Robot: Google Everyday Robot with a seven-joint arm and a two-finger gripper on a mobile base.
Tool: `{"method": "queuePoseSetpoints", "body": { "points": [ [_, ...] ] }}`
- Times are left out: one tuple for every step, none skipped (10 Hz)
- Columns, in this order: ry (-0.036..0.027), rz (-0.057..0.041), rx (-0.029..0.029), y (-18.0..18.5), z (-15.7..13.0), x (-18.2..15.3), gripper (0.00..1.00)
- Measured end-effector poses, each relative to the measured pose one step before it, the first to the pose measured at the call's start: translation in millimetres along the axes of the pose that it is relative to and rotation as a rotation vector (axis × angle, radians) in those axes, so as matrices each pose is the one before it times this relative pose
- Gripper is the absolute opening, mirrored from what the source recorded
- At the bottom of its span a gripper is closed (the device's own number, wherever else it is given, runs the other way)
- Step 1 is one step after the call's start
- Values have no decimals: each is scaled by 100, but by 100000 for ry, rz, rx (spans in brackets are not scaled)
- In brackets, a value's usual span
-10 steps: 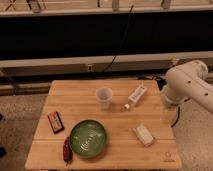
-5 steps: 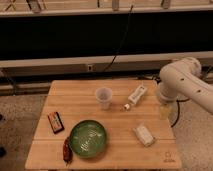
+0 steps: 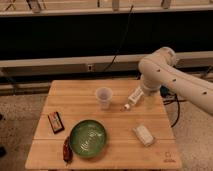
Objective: Pick up the ceramic cup
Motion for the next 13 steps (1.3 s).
{"method": "queuePoseSetpoints", "body": {
  "points": [
    [1492, -4474, 1935, -1362, -21, -984, 80],
    [497, -2074, 877, -605, -60, -465, 80],
    [726, -1100, 175, -36, 12, -17, 80],
    [278, -2405, 611, -527, -62, -626, 80],
    [-222, -3397, 975, -981, 109, -971, 80],
    [321, -2518, 501, -585, 205, -495, 80],
    [231, -2030, 401, -396, 146, -481, 80],
    [-155, -3159, 693, -769, 151, -989, 80],
    [-294, -1359, 253, -310, 135, -458, 80],
    [-252, -796, 152, -105, 252, -242, 80],
    [-599, -1866, 423, -465, 334, -995, 80],
    [-490, -1923, 504, -451, 296, -923, 80],
    [-262, -2229, 392, -358, 404, -791, 80]
  ]
}}
